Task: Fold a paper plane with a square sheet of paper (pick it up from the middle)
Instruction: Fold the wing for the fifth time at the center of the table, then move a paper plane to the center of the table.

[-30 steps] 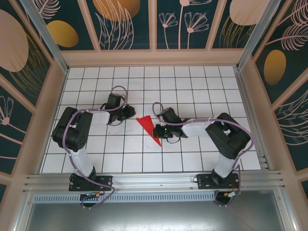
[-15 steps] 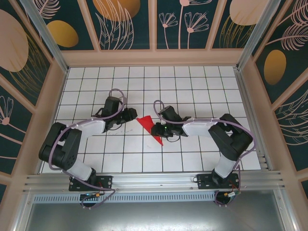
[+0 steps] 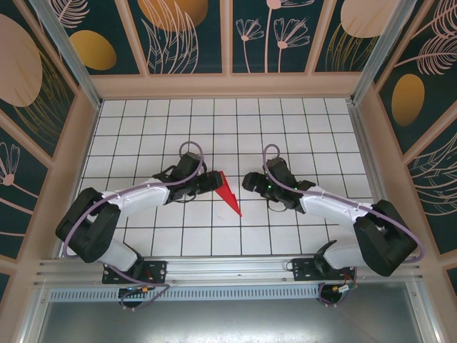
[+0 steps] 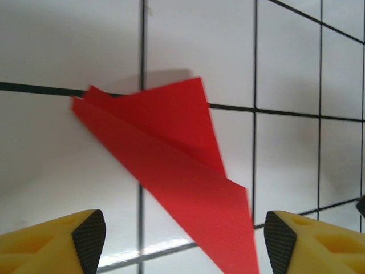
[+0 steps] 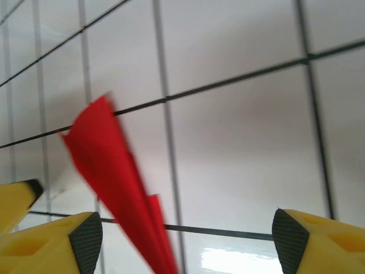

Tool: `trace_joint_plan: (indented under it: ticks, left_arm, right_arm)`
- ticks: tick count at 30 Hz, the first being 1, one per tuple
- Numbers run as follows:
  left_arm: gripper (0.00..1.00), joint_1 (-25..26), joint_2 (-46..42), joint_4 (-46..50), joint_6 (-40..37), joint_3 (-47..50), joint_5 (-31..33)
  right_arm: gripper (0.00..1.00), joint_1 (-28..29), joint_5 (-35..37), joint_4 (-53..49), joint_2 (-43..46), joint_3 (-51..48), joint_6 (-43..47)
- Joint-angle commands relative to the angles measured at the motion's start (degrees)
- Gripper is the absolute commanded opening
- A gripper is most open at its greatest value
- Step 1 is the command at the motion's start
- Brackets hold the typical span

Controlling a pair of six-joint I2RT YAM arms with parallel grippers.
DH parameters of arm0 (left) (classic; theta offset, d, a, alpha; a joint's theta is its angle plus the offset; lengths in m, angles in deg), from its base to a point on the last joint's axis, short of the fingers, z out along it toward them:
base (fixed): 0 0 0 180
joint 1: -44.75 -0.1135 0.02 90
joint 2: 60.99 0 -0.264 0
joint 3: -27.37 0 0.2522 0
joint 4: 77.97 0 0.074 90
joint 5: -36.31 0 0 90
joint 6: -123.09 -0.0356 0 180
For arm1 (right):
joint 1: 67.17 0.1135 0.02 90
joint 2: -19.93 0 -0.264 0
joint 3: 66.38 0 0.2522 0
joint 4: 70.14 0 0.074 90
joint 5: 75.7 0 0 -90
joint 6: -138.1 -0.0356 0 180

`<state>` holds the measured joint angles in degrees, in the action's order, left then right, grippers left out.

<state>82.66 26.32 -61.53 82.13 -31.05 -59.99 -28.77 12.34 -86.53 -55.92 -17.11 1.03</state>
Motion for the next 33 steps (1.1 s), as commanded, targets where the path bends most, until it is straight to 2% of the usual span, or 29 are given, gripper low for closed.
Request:
trace_joint_plan:
  ticks: [1,7,12,16,24,33]
  left_arm:
    - [0.78,2.8,3.3,3.4,3.5,-3.3,3.8]
    - [0.78,6.3,10.3,8.5,3.4,-9.8,8.3]
    - [0.7,6.8,10.6,11.8,4.5,-10.7,11.2]
    - [0.65,7.2,8.4,12.8,6.8,-9.3,13.3]
    - [0.53,7.2,3.0,10.5,12.1,-4.7,13.6]
    - [0.41,7.2,2.4,8.4,14.4,-2.3,13.0]
  right_arm:
    - [0.82,-1.0,4.8,-2.5,2.0,-2.3,-4.5]
    - [0.82,-1.4,5.4,-2.9,1.8,-3.3,-6.1]
    - [0.82,-1.3,5.4,-3.1,1.7,-3.3,-6.3]
    - [0.82,-1.3,5.2,-3.1,1.1,-3.2,-6.3]
    - [0.82,-1.3,4.9,-3.1,-0.1,-2.5,-6.0]
    - [0.81,-1.3,4.3,-3.4,-2.1,-1.2,-5.9]
